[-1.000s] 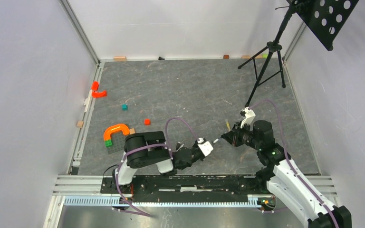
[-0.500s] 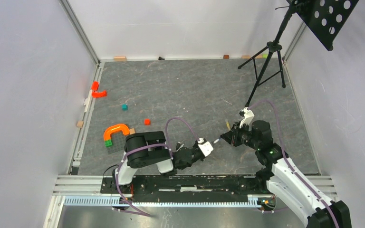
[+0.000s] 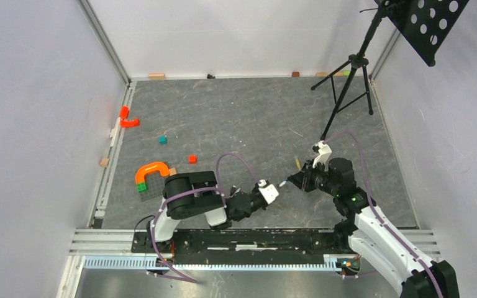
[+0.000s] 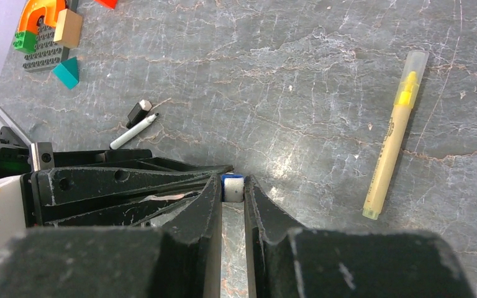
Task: Insert the pens into the pen caps
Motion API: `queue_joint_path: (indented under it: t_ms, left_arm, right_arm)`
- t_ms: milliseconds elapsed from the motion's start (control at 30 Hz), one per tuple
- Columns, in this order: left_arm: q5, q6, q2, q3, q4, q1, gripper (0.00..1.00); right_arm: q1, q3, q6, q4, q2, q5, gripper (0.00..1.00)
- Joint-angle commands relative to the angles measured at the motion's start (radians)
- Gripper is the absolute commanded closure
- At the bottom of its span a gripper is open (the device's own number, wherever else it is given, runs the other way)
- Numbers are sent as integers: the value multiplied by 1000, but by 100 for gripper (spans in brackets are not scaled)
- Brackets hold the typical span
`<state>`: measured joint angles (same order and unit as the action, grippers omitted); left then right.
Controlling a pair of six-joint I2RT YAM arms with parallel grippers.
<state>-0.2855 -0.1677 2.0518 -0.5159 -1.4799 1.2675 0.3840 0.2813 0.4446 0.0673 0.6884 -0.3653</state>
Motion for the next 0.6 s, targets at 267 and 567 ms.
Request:
queue_joint_path:
  t_ms: [267, 567]
  left_arm:
    - [2, 39, 15, -16, -76, -6, 98]
    - [3, 37, 17, -21, -76, -8, 98]
  right_arm:
    - [-2, -13, 19, -59, -7, -24, 100]
    - [-1, -45, 32, -93, 2, -47, 100]
